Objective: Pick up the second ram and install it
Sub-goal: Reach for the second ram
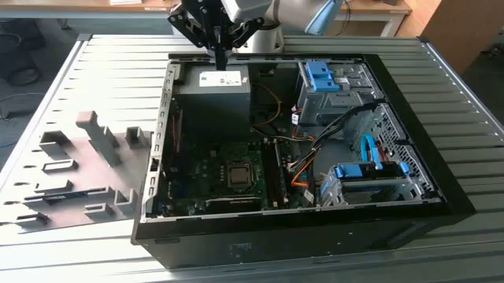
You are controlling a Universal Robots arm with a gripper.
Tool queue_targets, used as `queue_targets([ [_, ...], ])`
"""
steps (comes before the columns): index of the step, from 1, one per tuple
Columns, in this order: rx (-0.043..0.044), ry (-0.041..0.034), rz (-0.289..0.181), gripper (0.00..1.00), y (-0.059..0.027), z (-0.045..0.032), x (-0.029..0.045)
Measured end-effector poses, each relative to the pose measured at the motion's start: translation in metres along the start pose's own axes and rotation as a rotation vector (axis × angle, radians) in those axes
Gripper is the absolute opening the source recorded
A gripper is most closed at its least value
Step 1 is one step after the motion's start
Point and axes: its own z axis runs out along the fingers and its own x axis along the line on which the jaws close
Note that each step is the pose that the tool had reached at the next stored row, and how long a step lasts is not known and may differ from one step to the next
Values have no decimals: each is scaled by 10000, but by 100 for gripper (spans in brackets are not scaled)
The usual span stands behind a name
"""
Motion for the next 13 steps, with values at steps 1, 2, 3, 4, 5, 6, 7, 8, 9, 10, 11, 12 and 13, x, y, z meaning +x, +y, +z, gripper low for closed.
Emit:
queue_targets([
  [1, 0, 0, 0, 10, 0, 0, 0],
  [2, 0, 0, 0, 10, 0, 0, 0],
  [3, 0, 0, 1, 10, 0, 0, 1],
  [4, 1, 0, 2, 10, -1, -1, 12],
  [5, 2, 1, -1, 10, -4, -3, 46],
  [6, 0, -6, -1, 10, -7, -3, 91],
  [7, -1, -10, 1, 10, -10, -4, 137],
  [8, -1, -13, 0, 10, -14, -5, 182],
  [9, 0, -15, -1, 10, -17, -7, 226],
  [10, -1, -19, -2, 10, -20, -8, 271],
  [11, -2, -21, 1, 10, -24, -9, 316],
  [12, -2, -23, 0, 10, -27, -10, 361],
  [13, -2, -25, -3, 10, -31, -11, 408],
])
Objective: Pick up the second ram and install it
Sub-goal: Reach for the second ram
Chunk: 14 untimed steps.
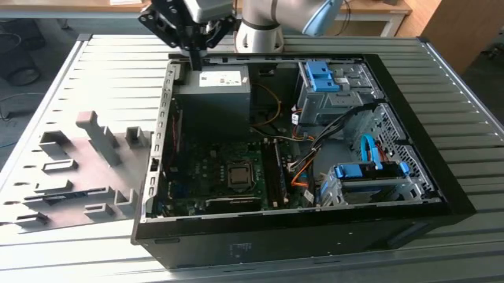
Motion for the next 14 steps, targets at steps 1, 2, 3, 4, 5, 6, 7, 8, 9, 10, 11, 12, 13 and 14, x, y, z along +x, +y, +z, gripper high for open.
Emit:
queue_targets([
  [1, 0, -1, 2, 10, -3, -2, 45],
  [2, -1, -4, 3, 10, -6, -3, 90],
  [3, 0, -6, 1, 10, -10, -4, 135],
  [4, 0, -8, 0, 10, -13, -6, 179],
  [5, 0, -10, 2, 10, -16, -7, 224],
  [6, -1, -13, 2, 10, -20, -8, 271],
  [7, -2, -14, 1, 10, -23, -9, 315],
  [8, -1, -15, 0, 10, -27, -10, 361],
  [9, -1, -16, 1, 10, -30, -12, 405],
  [10, -1, -16, 2, 10, -33, -13, 447],
  [11, -1, -16, 2, 10, -36, -14, 484],
  [12, -1, -17, 0, 10, -39, -15, 522],
  [13, -2, -18, 0, 10, -42, -15, 559],
  [14, -2, -18, 1, 10, -45, -17, 600],
])
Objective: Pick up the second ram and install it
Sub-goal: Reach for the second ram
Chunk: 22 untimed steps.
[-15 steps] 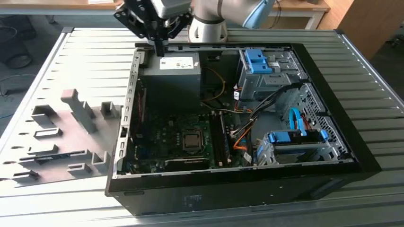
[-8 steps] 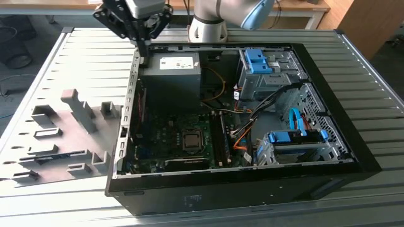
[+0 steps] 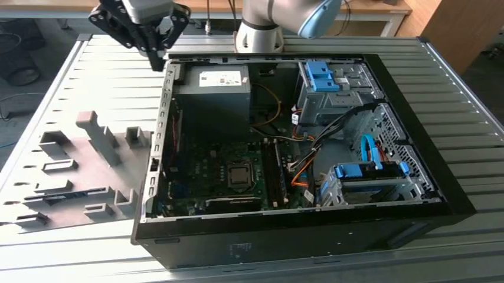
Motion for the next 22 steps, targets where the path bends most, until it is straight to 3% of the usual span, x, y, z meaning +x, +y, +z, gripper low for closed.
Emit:
queue_targets([
  [15, 0, -4, -1, 10, -41, -16, 548],
  [22, 0, -4, -1, 10, -57, -22, 752],
])
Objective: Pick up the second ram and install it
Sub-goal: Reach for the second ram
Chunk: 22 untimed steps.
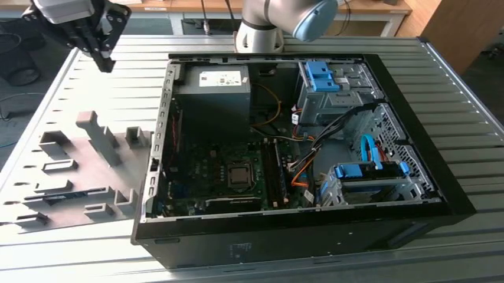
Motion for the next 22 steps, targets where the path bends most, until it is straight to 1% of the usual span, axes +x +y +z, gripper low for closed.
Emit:
queue_targets([
  [13, 0, -2, 0, 10, -29, -11, 387],
  [17, 0, -2, 1, 10, -38, -15, 491],
  [22, -1, -3, 0, 10, -46, -17, 601],
])
